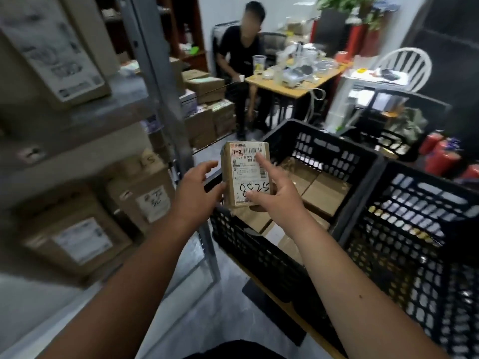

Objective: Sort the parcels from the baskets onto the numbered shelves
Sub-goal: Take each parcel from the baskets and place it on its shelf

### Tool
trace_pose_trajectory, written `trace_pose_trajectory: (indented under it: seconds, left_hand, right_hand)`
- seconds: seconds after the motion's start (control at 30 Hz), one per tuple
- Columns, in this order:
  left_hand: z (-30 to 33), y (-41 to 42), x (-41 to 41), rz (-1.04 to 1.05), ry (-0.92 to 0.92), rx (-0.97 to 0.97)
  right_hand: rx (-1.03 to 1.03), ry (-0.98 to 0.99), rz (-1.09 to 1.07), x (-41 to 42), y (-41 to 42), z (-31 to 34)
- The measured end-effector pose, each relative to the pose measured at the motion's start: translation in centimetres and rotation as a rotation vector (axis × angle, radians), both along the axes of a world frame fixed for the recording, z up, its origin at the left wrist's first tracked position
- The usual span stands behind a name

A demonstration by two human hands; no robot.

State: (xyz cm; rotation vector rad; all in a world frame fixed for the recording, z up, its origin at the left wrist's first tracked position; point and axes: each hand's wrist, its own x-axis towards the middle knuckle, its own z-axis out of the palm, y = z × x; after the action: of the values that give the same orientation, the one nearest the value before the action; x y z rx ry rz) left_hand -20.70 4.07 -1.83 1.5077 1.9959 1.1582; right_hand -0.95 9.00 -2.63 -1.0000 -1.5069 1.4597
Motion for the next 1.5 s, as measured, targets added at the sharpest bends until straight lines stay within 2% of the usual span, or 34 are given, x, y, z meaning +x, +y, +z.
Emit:
trace_pose_trajectory:
  seconds: [0.27, 0.53, 0.83, 1.1, 1.5]
  left_hand:
    - [0.2, -11.9, 3.7, 0.432, 0.065, -0.068]
    - [1.8, -25.5, 5.6, 0.827, 0.187, -0.134]
    - [3.0, -38.8, 5.3, 1.191, 0.167, -0.109]
    - [3.7, -48.7, 3.7, 1.300, 0.148, -0.049]
    - [5.8, -67.3, -2.6, 1.318, 0.237, -0.090]
  right_hand:
    - [0.116, -0.052, 0.374, 0.0, -4.3, -1.0]
    - [0.091, 0.033, 0.794, -4.4, -12.6, -0.4]
    - [0.342, -0.015, 1.044, -10.1, -24.0, 2.6]
    - [0.551, -0.006, 1.125, -14.7, -34.0, 4.5]
    - [0.582, 0.046, 1.166, -21.2, -51.9, 5.9]
